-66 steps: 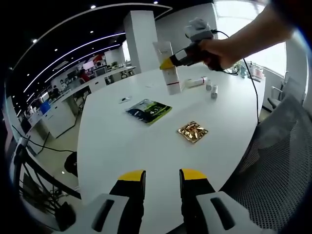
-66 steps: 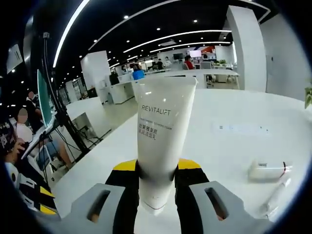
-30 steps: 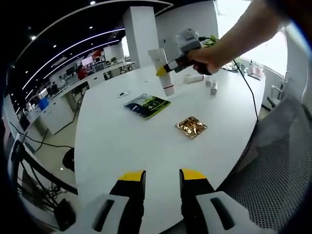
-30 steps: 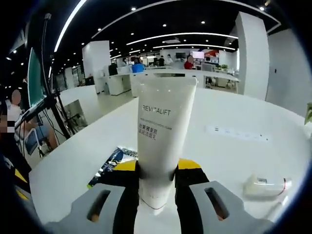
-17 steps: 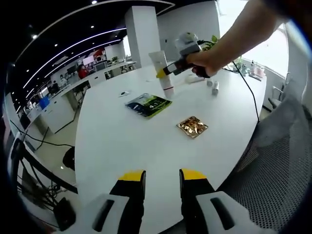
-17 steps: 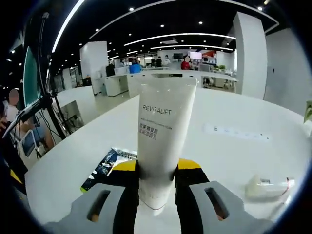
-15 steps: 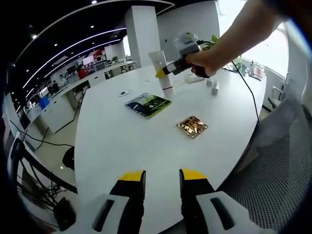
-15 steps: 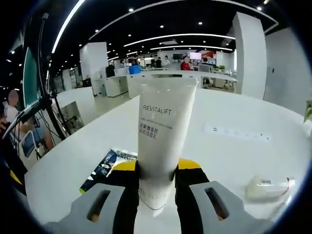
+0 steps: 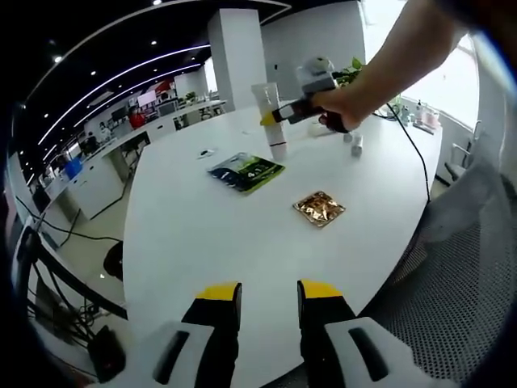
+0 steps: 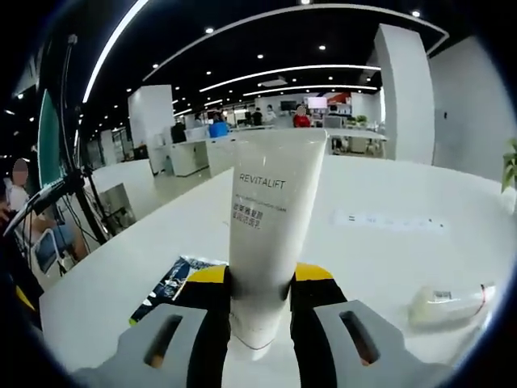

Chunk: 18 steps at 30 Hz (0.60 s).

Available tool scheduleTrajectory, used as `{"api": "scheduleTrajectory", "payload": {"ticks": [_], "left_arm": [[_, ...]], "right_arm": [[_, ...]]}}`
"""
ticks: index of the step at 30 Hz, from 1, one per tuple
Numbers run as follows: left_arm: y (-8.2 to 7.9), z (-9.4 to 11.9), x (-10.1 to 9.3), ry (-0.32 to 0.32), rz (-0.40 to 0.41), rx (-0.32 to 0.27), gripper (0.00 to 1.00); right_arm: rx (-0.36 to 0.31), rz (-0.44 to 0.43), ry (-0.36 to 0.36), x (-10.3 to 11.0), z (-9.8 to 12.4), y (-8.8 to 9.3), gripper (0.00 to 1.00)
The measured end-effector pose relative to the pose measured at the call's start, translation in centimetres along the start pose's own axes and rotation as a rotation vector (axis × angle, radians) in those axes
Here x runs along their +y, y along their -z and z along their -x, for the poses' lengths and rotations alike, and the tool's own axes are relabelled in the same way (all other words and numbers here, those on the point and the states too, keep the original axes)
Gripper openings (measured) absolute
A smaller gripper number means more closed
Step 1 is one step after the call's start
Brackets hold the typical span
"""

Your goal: Arrange the skincare products in the storage area until every visible bottle or jar stands upright without overlapping.

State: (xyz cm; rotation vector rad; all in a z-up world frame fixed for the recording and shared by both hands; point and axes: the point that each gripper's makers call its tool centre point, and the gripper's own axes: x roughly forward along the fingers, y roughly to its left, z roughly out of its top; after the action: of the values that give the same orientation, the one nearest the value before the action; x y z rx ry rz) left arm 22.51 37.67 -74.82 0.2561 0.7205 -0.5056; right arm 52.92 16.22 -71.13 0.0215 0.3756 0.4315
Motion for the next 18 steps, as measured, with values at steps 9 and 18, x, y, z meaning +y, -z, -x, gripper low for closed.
{"api": "scheduleTrajectory", "payload": {"ticks": [9,18], "left_arm": [[-0.02,0.07,0.06,-0.004,0.005,-0.002,0.29],[-0.09,0.13,0.18,-0.008,0.009,-0.007,0.29]], "right_arm": [[-0.014,-0.012,0.003,0.48,0.52,0.41,0.26],[-0.01,-0.005,0.009,0.43,0.36,0.51,0.27]]}}
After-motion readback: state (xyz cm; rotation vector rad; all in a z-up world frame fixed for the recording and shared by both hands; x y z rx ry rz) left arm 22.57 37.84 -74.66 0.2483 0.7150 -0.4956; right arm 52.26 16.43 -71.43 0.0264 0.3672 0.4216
